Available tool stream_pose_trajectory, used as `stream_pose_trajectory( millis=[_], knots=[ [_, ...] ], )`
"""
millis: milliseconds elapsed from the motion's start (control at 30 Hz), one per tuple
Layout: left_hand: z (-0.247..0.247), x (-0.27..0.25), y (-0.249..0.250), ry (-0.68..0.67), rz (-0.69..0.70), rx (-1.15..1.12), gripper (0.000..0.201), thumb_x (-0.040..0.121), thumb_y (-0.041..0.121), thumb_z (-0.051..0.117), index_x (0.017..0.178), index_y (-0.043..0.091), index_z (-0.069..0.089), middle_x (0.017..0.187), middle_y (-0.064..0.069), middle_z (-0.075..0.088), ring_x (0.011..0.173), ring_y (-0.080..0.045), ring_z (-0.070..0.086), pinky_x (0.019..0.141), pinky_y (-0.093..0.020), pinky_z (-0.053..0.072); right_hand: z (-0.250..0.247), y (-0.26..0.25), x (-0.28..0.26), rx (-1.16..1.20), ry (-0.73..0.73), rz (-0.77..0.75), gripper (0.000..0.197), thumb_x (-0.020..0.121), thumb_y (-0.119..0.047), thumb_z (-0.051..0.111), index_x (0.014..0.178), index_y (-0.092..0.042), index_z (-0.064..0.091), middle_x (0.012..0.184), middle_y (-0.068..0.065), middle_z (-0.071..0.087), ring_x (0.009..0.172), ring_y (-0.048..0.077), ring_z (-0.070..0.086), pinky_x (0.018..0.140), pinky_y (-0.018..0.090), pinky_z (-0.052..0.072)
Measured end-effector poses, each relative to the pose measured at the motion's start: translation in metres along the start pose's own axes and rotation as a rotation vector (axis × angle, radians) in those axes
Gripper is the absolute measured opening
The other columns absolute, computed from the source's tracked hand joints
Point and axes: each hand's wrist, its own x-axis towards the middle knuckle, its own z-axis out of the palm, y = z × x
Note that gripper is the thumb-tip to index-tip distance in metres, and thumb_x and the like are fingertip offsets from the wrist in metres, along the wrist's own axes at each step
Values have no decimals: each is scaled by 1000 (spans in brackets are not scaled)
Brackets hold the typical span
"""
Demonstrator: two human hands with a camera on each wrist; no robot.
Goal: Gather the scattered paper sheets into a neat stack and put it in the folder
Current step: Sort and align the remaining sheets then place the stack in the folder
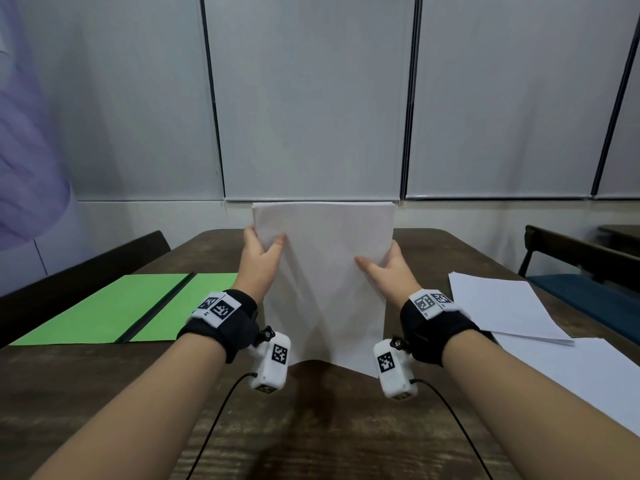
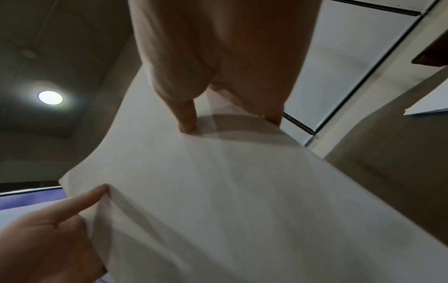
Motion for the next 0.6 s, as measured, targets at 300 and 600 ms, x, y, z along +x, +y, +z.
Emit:
stream_pose_trajectory(
  millis=[300,600],
  knots=[
    [8,3,-4,106,145,72,23,96,24,51,115,14,42,112,-5,60,104,-23,58,95,-36,46,16,1,6,49,115,-94,35,89,-9,64,115,-23,46,109,-2,63,106,18,62,94,31,48],
    [23,-12,-35,6,-13,10,48,99,30,46,140,14,26,129,-1,49,117,-15,49,101,-26,35,18,45,4,49,42,113,50,90,-13,62,133,-14,36,116,1,60,108,18,60,104,40,45]
  ],
)
